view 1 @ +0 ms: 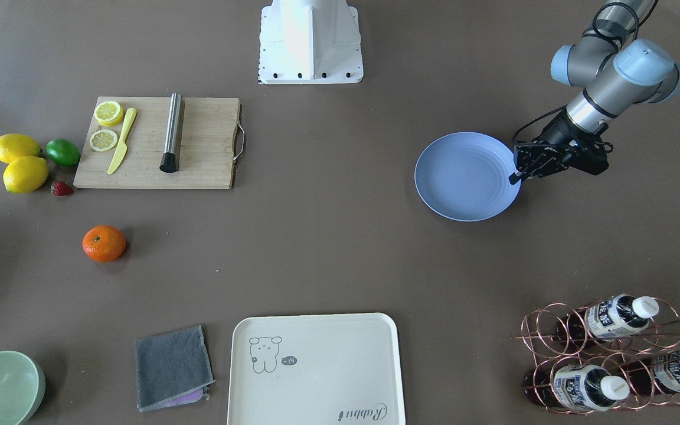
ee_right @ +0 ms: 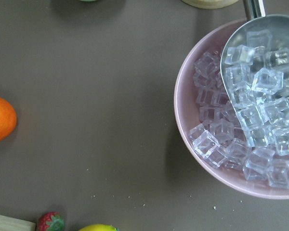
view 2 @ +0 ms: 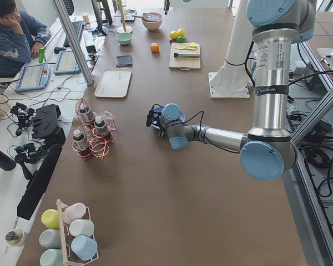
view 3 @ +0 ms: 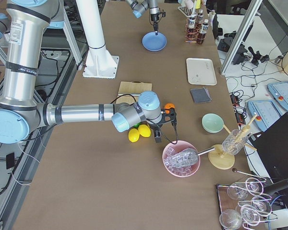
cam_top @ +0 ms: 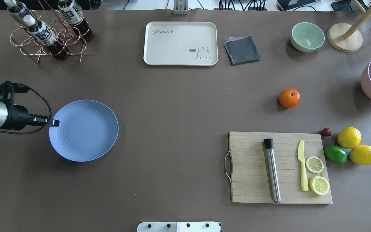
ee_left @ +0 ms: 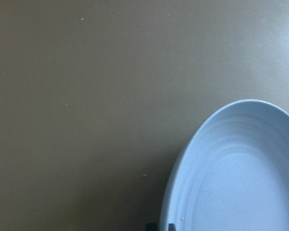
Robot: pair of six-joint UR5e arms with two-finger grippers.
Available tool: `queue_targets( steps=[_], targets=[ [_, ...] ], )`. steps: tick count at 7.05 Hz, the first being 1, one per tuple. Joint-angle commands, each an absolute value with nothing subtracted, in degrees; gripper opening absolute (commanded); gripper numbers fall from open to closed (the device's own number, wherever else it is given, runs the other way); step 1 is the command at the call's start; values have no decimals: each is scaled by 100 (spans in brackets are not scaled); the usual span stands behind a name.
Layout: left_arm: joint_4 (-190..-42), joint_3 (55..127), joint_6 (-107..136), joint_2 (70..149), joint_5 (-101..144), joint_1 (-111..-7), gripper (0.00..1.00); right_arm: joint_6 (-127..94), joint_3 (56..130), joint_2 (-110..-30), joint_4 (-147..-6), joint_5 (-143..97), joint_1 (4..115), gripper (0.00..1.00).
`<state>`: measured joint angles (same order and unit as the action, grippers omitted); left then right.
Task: Pick orange to plate
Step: 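Push the light blue plate with the left gripper toward the table's middle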
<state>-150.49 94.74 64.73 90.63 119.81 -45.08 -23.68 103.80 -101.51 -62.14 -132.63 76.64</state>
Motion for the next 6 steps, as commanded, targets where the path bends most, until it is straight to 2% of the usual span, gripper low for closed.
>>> queue_targets(
  steps=[1,3,6],
  targets=[
    [-14820,9266,7835,10355,11971,-4370,0,-2373,10380,-10151,-6214,-13263,7664,100],
    [-14188,8870,7963,11334,11097,-3678,0,-2373,10380,-10151,-6214,-13263,7664,100],
    [-14080,7931,7972,12258,10357,-3412,0,-2364,10389,-10143,-6214,-13263,7647,100]
  ],
)
